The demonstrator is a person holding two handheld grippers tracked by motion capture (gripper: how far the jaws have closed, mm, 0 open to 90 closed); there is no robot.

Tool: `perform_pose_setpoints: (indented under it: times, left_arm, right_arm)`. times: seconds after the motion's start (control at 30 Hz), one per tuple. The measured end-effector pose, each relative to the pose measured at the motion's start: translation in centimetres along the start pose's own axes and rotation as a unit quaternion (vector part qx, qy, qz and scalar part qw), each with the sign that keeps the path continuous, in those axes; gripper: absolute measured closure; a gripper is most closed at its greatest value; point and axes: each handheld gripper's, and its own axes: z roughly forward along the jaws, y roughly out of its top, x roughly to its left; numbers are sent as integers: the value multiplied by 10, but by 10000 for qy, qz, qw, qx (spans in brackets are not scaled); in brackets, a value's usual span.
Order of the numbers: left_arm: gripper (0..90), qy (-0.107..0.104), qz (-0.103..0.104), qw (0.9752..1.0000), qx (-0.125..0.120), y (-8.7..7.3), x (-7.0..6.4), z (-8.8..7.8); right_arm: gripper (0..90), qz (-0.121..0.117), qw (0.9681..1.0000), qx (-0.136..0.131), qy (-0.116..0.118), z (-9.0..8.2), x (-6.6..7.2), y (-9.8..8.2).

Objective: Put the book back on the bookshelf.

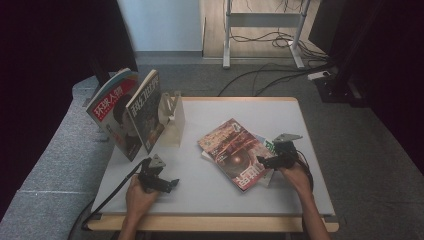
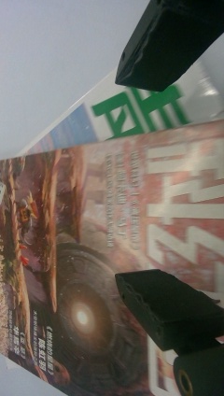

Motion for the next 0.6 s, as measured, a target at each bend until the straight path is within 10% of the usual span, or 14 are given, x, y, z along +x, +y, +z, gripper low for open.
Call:
perform_pose_setpoints:
  times: [0.6]
  left_arm:
    - [0, 1, -1, 10000, -1, 0, 0, 0]
  right_arm:
    - [0, -293, 9993, 207, 130, 53, 10, 38]
